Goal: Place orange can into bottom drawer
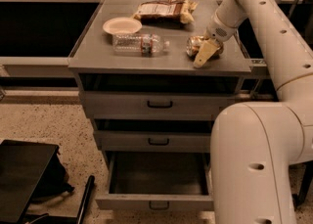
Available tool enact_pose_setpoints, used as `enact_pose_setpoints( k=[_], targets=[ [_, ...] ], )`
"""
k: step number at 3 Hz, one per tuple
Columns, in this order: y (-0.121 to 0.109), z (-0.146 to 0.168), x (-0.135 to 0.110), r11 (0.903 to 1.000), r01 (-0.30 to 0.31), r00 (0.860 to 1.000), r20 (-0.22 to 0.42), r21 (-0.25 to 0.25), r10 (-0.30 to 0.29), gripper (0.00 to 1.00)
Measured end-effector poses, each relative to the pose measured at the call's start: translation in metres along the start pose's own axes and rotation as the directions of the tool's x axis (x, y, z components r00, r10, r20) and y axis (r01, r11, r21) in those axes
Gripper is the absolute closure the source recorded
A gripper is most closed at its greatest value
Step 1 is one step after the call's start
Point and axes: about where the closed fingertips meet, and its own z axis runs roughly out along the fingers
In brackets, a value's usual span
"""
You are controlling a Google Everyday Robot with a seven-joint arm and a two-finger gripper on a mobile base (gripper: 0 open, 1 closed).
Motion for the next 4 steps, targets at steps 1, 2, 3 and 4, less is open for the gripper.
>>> enact_pose_setpoints(
  k=[1, 2, 3, 4],
  targets=[
    [-0.001, -0.006, -0.002, 1.0, 0.0, 1.0, 0.0, 0.0, 0.0, 0.66],
    [0.005, -0.042, -0.001, 0.999, -0.007, 1.0, 0.026, 0.043, 0.006, 0.89],
    [0.026, -0.113, -0.002, 0.989, -0.057, 0.993, 0.114, 0.136, 0.042, 1.0],
    [0.068, -0.2, -0.008, 0.9612, -0.139, 0.966, 0.247, 0.239, 0.078, 1.0]
  ],
)
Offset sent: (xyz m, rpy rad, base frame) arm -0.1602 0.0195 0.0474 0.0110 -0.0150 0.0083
